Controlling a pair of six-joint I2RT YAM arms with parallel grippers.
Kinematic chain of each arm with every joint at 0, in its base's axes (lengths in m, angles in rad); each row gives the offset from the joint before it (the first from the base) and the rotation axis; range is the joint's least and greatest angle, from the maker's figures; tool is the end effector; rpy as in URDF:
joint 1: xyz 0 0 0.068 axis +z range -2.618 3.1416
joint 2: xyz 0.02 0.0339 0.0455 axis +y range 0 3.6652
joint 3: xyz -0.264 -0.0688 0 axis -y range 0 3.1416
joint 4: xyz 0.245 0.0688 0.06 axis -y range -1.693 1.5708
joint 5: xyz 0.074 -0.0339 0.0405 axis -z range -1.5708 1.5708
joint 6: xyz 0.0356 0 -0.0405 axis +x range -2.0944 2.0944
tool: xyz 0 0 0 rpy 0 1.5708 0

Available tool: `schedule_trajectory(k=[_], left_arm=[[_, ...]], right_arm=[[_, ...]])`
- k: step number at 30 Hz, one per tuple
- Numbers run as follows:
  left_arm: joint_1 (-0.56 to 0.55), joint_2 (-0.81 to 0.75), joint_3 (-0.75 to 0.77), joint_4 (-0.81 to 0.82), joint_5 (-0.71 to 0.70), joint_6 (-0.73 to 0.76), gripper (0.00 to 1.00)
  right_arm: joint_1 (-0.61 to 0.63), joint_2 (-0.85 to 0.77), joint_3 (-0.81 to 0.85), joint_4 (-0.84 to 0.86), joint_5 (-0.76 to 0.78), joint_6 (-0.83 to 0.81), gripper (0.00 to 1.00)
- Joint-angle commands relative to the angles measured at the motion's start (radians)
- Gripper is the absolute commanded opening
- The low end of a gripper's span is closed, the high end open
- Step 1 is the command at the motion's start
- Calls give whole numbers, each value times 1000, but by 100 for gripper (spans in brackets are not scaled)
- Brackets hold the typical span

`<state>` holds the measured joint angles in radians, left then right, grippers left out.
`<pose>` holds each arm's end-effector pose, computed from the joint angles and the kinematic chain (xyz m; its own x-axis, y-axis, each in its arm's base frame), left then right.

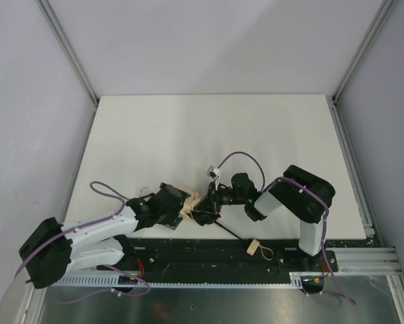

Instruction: Put away the umbrella

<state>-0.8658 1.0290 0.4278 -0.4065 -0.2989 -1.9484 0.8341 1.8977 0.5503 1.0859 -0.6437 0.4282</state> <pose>0.1230 -0.1284 0.1592 -0.3798 -0.9244 -0.0346 -0.7402 0.3262 -0.5880 0.1968 0.2488 0.1114 -0.5658 -0.1294 -0.8144 -0.8212 0.1777 0.5423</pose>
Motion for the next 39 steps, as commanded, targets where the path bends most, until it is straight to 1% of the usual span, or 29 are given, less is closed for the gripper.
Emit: schedule_trajectory(k=[1,5,9,14,16,19,20,22,23,26,27,29,31,34,35,36,39], left_arm=[[-5,82,65,42,17,-24,99],[10,155,104,48,-1,-14,99],[13,259,159,54,26,15,98],[15,325,135,53,60,-38,87],[15,335,118,53,47,-41,79],[14,333,105,53,7,2,67],[13,329,100,52,-3,19,59],[11,318,83,54,-24,37,38],[10,316,78,53,-34,51,29],[9,318,61,53,-30,51,7],[9,318,55,53,-24,39,4],[11,317,36,52,8,0,1],[17,318,18,52,61,-39,0],[30,326,6,52,130,-50,0],[31,331,8,50,139,-42,0],[32,334,13,45,145,-32,0],[35,349,36,18,153,7,0]], right_arm=[[5,67,-35,-274,112,-78,0],[7,71,-35,-265,109,-76,0],[9,78,-31,-263,105,-77,0],[12,69,-30,-278,108,-85,0],[16,64,-30,-283,112,-88,0],[21,61,-29,-287,116,-90,0],[23,59,-28,-291,118,-92,0],[32,55,-21,-310,129,-99,0],[38,53,-15,-322,133,-104,0],[61,42,5,-357,152,-122,0],[68,35,9,-364,159,-126,0],[76,10,12,-379,172,-131,0],[82,-30,12,-401,183,-142,0],[98,-104,13,-438,214,-168,0],[106,-132,13,-454,230,-181,3],[114,-158,13,-473,251,-193,8],[157,-236,13,-533,359,-252,26]])
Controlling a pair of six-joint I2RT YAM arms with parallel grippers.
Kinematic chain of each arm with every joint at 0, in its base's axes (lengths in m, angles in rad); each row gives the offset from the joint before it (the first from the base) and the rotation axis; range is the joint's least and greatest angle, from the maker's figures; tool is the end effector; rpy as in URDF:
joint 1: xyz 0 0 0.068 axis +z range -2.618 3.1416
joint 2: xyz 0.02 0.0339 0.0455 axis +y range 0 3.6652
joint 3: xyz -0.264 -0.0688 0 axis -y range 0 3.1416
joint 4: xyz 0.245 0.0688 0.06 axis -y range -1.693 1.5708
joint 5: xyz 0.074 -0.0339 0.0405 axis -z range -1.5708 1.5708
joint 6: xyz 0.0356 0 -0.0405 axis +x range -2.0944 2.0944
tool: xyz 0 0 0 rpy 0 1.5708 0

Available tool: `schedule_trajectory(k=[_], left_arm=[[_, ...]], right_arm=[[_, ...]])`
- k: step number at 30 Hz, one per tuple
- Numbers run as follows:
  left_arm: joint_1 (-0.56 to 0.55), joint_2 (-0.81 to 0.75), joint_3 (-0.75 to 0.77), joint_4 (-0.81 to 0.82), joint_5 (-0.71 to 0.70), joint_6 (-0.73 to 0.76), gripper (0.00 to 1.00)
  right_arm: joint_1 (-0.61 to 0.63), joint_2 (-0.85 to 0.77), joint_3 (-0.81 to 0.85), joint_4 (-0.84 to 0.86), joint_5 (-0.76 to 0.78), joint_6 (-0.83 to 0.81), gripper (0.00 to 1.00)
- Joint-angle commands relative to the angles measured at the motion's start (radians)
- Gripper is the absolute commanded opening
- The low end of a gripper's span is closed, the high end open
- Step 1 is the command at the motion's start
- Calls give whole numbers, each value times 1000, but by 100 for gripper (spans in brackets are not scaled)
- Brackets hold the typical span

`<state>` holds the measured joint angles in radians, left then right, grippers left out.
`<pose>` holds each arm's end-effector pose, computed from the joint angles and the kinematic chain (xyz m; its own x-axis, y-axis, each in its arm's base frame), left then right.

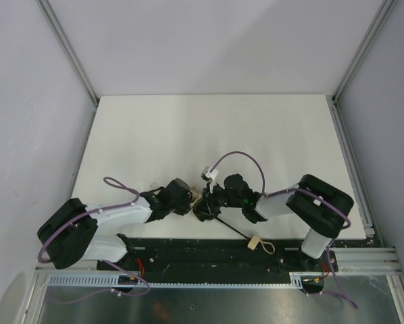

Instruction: Put away the umbrella

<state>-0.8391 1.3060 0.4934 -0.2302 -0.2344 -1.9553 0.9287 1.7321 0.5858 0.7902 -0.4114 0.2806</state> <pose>0.1516 -0.1564 0.1378 -0.3819 -0.9242 0.0030 -0.7771 0.3194 -0.5423 0.1790 0.2631 0.1384 -0.4661 -0.1994 -0.8620 -0.8632 0.3163 0.3935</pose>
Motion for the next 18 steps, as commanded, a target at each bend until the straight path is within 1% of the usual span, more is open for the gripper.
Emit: schedule_trajectory(k=[1,2,4,8,11,14,18], left_arm=[[11,72,-28,-166,91,17,0],[12,69,-33,-171,90,16,0],[15,61,-47,-175,92,15,0],[25,41,-80,-178,103,5,0],[39,27,-87,-177,110,16,0],[49,26,-88,-177,119,27,0],[61,37,-79,-178,133,43,0]], right_arm=[[79,-87,-19,-258,168,-126,34],[92,-98,-11,-286,209,-140,40],[108,-113,5,-339,278,-157,48],[132,-149,12,-414,415,-184,56],[151,-175,14,-447,487,-237,64],[163,-180,17,-463,526,-286,68],[196,-147,29,-480,616,-345,69]])
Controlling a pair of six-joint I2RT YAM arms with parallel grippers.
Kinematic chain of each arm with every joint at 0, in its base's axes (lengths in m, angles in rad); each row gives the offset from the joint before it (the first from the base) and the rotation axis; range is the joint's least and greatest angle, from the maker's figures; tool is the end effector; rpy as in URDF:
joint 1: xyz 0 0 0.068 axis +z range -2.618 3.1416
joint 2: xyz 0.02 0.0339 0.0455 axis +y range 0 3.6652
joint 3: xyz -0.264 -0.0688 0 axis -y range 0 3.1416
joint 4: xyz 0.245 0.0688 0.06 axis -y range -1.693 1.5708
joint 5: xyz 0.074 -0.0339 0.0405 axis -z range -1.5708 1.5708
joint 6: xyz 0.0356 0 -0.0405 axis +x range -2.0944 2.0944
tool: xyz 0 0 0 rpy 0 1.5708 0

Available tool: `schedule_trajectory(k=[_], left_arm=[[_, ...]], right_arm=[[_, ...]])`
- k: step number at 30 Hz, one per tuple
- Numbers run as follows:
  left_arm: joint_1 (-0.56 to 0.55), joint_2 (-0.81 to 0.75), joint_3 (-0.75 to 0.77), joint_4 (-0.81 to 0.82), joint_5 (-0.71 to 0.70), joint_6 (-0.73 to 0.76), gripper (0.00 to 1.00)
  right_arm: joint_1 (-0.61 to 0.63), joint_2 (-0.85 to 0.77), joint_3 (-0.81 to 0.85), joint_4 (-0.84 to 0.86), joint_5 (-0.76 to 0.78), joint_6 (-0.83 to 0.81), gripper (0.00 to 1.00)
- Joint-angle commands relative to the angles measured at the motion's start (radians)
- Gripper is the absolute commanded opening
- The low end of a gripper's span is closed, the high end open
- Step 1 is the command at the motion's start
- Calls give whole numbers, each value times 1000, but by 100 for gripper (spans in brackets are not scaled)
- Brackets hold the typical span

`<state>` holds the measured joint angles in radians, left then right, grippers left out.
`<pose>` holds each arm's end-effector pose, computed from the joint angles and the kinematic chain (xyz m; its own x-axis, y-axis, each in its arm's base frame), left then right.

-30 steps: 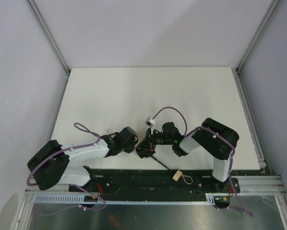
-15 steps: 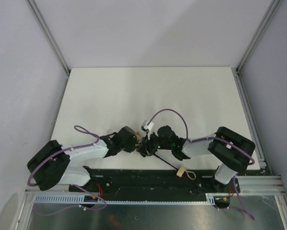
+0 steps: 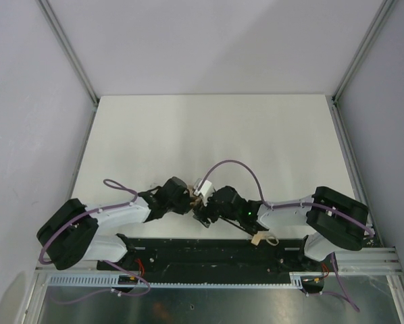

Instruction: Put away the umbrella

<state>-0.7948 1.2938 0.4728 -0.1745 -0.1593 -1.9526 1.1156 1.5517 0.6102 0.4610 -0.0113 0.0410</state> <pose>0.1568 -0.1517 0.1374 -0.3789 -0.9220 0.0792 -0.7854 0.2751 -0.5545 0.1337 0.2740 0.1640 -0.2400 -0.3972 -0.8858 -0.8934 0.4473 0.0416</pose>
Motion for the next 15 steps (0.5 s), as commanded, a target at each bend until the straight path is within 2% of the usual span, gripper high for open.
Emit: schedule_trajectory(k=[1,11,15], left_arm=[[18,53,-56,-234,62,43,0],[32,74,-40,-243,88,78,0],[45,82,-36,-248,93,95,0]], right_arm=[[16,48,10,-151,247,-113,69],[50,208,104,-203,635,-196,67],[47,200,116,-221,685,-208,68]])
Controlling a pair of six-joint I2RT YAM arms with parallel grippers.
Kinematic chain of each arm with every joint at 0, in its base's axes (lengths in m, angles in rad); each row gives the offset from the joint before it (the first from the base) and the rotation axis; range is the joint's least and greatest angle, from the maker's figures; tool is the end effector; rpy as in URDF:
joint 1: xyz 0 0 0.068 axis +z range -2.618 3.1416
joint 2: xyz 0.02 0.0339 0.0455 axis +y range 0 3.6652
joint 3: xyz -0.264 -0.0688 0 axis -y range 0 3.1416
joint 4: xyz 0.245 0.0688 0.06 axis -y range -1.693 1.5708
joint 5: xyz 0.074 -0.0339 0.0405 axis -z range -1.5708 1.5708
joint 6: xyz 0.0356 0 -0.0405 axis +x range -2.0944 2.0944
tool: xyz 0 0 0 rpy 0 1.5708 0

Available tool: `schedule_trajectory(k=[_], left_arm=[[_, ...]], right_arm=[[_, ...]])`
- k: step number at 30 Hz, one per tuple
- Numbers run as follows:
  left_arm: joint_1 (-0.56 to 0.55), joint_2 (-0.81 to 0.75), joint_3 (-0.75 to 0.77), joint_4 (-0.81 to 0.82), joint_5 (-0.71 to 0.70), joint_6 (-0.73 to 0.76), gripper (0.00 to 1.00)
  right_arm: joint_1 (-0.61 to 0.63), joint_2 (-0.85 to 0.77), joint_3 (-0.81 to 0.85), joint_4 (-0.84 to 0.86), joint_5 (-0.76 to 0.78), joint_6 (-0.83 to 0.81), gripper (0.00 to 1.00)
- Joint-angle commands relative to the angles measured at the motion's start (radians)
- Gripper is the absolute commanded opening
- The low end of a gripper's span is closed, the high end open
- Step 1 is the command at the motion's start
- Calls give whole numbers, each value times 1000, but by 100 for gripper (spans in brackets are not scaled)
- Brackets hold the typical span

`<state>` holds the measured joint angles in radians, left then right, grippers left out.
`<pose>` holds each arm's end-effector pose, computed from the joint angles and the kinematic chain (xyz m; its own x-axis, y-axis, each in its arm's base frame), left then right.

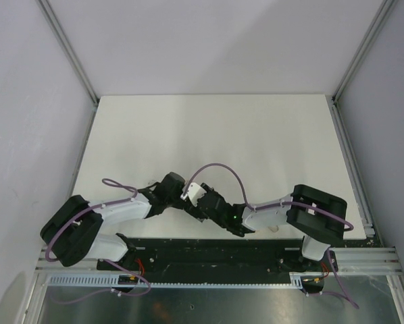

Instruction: Put away the umbrella

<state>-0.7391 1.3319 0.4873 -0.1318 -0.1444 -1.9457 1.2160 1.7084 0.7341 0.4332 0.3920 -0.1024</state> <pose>0.1707 -0.1486 0.1362 -0.3407 -0.9355 0.0941 -0.7921 0.2316 -0.5648 0.1292 0.3095 0.1510 -0.1010 -0.5447 -0.8325 -0.7672 0.5755 -0.2834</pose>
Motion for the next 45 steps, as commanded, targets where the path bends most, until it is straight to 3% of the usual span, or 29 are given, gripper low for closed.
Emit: schedule_trajectory(k=[1,8,16,20,25,28,31,34,35,36,39,40,43,45], left_arm=[[-8,45,-52,-292,78,92,0],[18,30,-77,-291,91,110,0],[48,-18,-89,-291,109,121,0],[57,-32,-87,-291,117,131,0],[78,-54,-92,-291,124,145,0],[86,-60,-86,-292,124,157,0],[89,-56,-82,-292,122,168,0],[101,-61,-79,-291,119,187,0],[107,-69,-81,-291,116,197,4],[113,-81,-84,-291,113,203,15],[129,-140,-101,-291,95,221,61],[133,-162,-106,-292,86,229,71],[142,-200,-119,-291,83,240,92],[143,-195,-123,-289,92,236,97]], right_arm=[[-52,31,-6,-196,289,-68,69],[-99,-112,-9,-204,59,-75,72],[-98,-59,-20,-153,-117,-62,74],[-119,19,-15,-131,-126,-15,74],[-120,135,29,-222,-64,48,72],[-136,163,33,-251,-76,88,57],[-143,151,33,-254,-163,89,24],[-157,129,33,-245,-281,95,4],[-169,124,32,-243,-323,108,2],[-182,120,29,-237,-373,120,1],[-234,105,21,-206,-524,172,0],[-252,100,21,-195,-572,190,0],[-290,89,20,-159,-683,239,0],[-310,88,20,-129,-753,271,0]])
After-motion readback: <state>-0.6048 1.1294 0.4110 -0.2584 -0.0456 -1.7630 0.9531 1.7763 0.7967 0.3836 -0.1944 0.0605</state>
